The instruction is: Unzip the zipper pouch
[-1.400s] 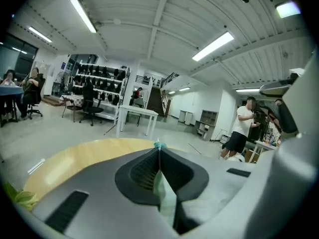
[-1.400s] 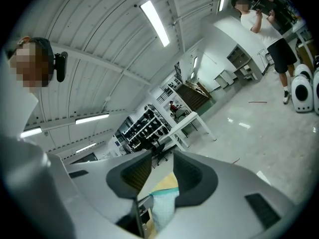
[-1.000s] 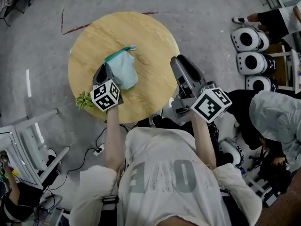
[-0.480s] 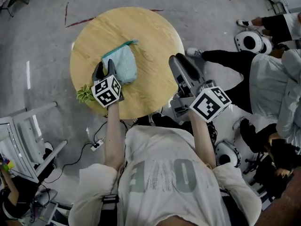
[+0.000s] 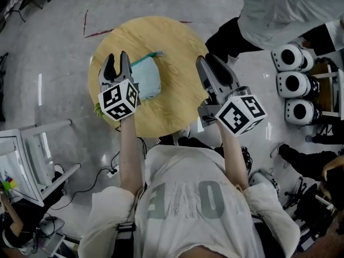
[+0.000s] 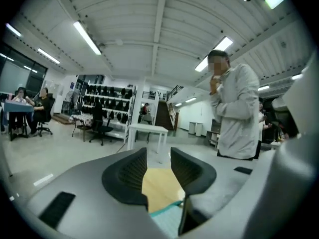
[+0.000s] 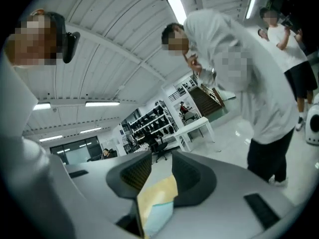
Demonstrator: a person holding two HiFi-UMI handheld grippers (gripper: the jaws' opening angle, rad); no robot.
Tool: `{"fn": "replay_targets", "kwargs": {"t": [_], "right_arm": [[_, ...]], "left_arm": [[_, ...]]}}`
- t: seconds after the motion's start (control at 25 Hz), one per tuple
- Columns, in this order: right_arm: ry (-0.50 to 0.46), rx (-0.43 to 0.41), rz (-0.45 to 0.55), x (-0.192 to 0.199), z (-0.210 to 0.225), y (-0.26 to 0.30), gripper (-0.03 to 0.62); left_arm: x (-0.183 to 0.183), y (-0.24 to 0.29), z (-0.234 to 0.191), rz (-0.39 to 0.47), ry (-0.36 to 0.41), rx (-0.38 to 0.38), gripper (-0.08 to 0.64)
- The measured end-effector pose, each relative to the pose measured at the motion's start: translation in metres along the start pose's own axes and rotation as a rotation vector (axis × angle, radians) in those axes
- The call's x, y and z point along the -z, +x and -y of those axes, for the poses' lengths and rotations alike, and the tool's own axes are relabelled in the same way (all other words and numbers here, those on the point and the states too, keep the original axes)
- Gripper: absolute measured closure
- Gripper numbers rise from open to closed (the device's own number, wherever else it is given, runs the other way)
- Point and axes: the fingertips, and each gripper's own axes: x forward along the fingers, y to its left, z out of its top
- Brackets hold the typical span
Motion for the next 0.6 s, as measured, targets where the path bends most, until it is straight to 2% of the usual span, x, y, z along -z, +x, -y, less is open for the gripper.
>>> {"fn": "replay_targets", "kwargs": {"t": [0.16,0.32,0.44,0.6], "right_arm": [[-0.131,0.027,0.049,-0.027,-0.010,-0.004,0.465],[-0.250,0.035,0.106,-0.050,-0.018,-0.008,0.481],[-0.313,0.035,0.142,-0.057,-0.031,-0.007,0.509],[-0.371,0.044,0.180,-0.068,-0.041,-0.016,0.533]], "left_arm": [[-0.077,-0.026,0.026,0.157,0.059,0.030,0.417],[-0.138,-0.059,0.056,0.293,0.133,0.059,0.470],[-0.168,-0.087,0.070,0.374,0.187,0.068,0.516],[-0.186,-0.120,0.097,0.427,0.238,0.089,0.528]]}}
